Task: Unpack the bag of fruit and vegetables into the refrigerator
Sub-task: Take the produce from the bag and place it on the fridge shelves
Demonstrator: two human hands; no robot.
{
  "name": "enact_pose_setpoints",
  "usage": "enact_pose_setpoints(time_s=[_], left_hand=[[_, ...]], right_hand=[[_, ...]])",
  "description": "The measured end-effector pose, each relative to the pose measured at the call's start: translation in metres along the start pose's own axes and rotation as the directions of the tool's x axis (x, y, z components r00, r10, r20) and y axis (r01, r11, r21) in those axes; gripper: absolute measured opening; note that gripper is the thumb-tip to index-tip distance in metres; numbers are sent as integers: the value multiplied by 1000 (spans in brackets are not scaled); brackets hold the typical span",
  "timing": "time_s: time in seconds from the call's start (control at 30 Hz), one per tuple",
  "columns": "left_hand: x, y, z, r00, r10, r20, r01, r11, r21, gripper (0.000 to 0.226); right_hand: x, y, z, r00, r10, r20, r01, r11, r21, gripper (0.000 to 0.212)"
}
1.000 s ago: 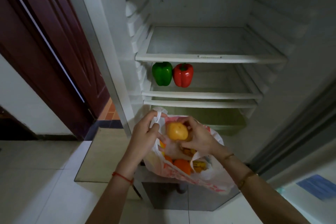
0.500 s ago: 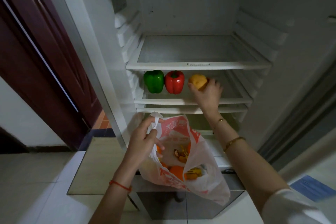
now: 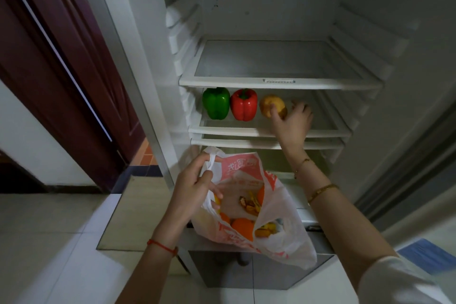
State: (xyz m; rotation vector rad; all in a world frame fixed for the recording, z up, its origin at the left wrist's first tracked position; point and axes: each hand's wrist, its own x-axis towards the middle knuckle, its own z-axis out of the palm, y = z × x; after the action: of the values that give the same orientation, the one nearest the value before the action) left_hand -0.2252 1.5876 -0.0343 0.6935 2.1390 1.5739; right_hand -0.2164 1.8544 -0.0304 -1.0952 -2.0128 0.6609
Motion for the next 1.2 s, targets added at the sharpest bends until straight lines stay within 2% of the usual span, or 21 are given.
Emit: enact_pose_setpoints(time_s=[0.07,0.13,0.17,0.2,0.23,0.3,0.37,0.4,0.5,0.6,0.67,0.73,0.8,0.87,0.93,1.0,1.07,1.13,1.2], left_hand=[[-2,0,0,1000,4,-4,-4,1000,-5,34],[-4,-2,-1,1000,6,-4,-6,1000,-15,35],[-5,-3,-1,1000,7,-6,-7,1000,-13,36],[-6,-4,-1,1000,10,-7,-10,1000,-5,37],[-7,-6,-2,1000,17,-9,-17,1000,10,40],[-10,-8,-4,999,31,-15,-30,999,45,43],[-14,-9,-6,999,27,-28,-26,998,55,42],[-16,-10,-7,999,24,-35,-21,998,58,41],[-21,-13,-11,998,27,-53,-23,996,85,41],[-27,-18,-14,997,31,-64,-25,995,93,42],[-30,-19,-14,997,34,-64,-28,995,95,41],[-33,-19,-14,998,36,-58,-31,996,85,39],[-34,-19,-14,998,32,-57,-28,997,68,36],[-35,-18,-14,999,28,-46,-25,998,61,33],[-35,-17,-14,999,28,-27,-27,998,60,33],[-35,-14,-13,1000,26,-16,-24,998,65,32],[-33,-12,-13,1000,29,-4,-29,998,64,32],[-30,-11,-12,999,42,-6,-41,996,76,32],[-26,-9,-12,999,43,-5,-42,997,65,33]], right_hand=[[-13,3,-10,989,-109,-101,119,987,108,37],[-34,4,-20,964,-253,-84,267,924,276,12],[-46,5,-24,944,-329,-13,312,884,348,5],[-60,5,-28,909,-411,74,354,852,386,8],[-72,7,-29,851,-492,184,393,829,397,12],[-97,17,-22,687,-570,451,436,820,372,15],[-119,29,-8,507,-549,664,452,826,338,17],[-129,33,-2,444,-516,732,459,833,309,25],[-150,49,18,363,-306,880,412,900,143,38],[-164,75,39,282,-56,958,501,860,-98,54],[-172,95,52,280,34,959,498,849,-176,73],[-181,110,60,323,52,945,525,821,-225,76],[-188,119,59,354,-28,935,680,694,-236,74],[-191,124,59,338,-92,937,742,638,-206,75],[-192,127,58,328,-97,940,732,655,-188,78],[-190,126,57,347,-103,932,700,690,-185,83],[-183,116,49,340,-42,940,592,786,-179,84],[-170,103,39,329,-80,941,476,874,-93,74],[-154,91,29,351,-129,927,398,917,-23,77]])
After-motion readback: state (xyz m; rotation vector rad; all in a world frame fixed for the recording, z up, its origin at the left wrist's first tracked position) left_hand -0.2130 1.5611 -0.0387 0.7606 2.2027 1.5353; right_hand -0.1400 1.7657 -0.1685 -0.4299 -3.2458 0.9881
